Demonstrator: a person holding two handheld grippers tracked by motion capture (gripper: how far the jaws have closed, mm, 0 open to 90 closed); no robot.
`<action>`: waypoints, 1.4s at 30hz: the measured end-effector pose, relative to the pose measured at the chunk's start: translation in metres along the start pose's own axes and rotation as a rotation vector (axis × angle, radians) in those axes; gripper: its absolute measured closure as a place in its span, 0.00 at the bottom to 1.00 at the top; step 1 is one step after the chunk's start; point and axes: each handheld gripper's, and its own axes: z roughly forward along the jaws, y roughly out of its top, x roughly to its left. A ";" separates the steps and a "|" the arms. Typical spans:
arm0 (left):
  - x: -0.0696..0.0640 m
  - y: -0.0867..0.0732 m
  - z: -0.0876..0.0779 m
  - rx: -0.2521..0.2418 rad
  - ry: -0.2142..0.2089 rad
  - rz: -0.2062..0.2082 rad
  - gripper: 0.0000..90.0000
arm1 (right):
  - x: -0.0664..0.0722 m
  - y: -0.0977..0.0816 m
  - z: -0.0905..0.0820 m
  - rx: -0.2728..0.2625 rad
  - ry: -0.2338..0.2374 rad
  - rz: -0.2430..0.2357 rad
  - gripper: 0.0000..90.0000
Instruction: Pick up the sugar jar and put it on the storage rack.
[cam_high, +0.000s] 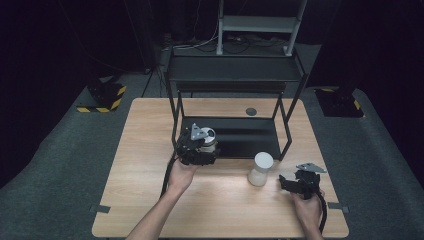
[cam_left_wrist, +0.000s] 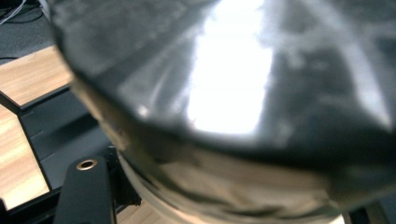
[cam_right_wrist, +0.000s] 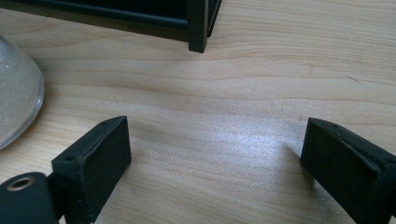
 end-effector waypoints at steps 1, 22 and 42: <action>0.001 0.002 -0.001 -0.001 -0.003 -0.001 0.34 | 0.000 0.000 0.000 0.000 0.000 0.000 0.09; 0.010 0.043 -0.030 -0.022 -0.021 0.025 0.34 | 0.000 0.000 0.000 0.000 0.000 0.000 0.09; 0.022 0.093 -0.058 -0.063 0.015 0.016 0.34 | 0.000 0.000 0.000 0.000 0.000 0.000 0.09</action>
